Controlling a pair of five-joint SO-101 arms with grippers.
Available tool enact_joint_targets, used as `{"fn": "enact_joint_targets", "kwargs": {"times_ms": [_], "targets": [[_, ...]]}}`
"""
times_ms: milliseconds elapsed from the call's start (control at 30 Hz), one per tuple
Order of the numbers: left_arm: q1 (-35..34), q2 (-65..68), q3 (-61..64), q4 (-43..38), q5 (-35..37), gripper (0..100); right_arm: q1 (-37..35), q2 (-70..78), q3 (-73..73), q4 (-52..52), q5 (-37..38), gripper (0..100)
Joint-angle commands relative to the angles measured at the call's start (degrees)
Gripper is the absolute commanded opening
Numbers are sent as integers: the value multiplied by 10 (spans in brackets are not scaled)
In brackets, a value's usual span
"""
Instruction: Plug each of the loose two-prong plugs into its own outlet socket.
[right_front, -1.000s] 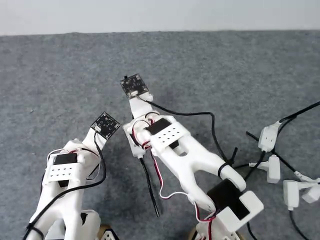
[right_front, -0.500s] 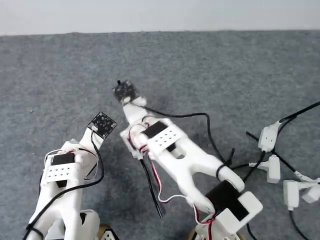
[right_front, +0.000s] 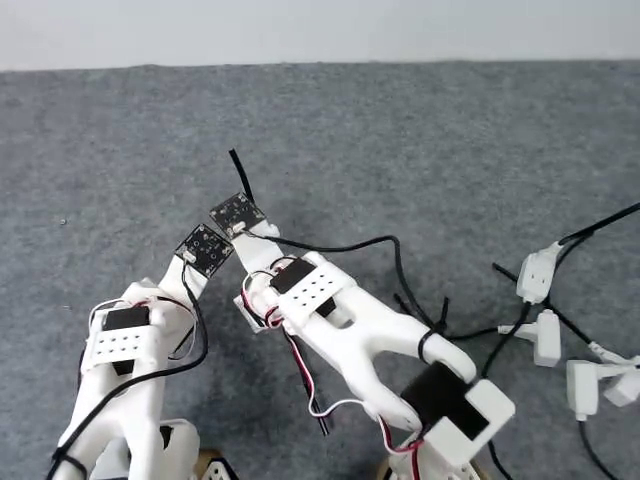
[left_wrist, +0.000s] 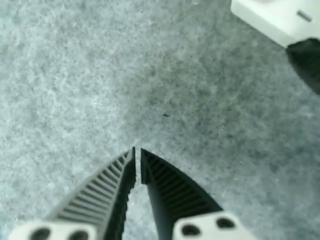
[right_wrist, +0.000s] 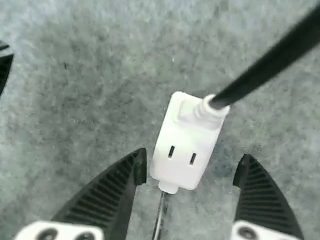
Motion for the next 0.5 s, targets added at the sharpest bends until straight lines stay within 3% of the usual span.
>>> {"fn": "enact_joint_targets", "kwargs": {"times_ms": [0, 200, 267, 400, 467], "targets": [[-4, -13, -6, -15, 4, 12, -3, 20, -44, -9, -4, 281], [-4, -13, -6, -15, 4, 12, 4, 87, -130, 58, -4, 262], [-4, -13, -6, -15, 4, 12, 14, 104, -152, 73, -4, 206], [-4, -13, -6, -15, 4, 12, 31, 118, -174, 87, -4, 2], [-4, -13, -6, -15, 4, 12, 37, 112, -171, 90, -4, 27]]}}
